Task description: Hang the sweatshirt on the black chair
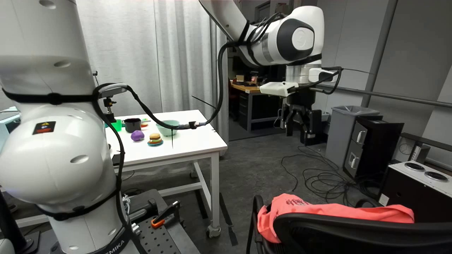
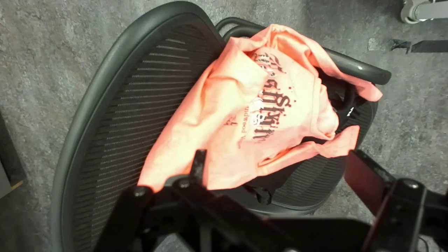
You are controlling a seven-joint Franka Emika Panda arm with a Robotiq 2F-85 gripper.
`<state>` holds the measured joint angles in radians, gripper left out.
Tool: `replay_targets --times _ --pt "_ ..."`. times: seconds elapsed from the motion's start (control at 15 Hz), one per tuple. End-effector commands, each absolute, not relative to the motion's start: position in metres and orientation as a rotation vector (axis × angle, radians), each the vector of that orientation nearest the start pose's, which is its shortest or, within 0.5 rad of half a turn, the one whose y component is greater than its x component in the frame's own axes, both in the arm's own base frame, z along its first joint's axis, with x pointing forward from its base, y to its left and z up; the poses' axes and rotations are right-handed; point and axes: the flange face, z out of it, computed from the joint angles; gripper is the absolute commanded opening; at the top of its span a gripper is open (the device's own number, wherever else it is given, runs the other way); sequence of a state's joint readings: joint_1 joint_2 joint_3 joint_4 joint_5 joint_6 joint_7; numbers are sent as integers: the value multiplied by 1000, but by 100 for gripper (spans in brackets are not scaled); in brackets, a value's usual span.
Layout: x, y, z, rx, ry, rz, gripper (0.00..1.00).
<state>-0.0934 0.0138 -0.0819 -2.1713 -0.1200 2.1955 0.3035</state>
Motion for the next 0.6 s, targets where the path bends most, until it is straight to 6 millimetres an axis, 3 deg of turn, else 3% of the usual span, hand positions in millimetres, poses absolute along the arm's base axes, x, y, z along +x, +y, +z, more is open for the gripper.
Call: replay_targets --times 0.0,0.07,0.53 --pt "524 -119 373 -3145 796 -2 100" --pt "526 -109 377 -3161 725 10 100" --pt "529 -108 373 -3157 738 20 100"
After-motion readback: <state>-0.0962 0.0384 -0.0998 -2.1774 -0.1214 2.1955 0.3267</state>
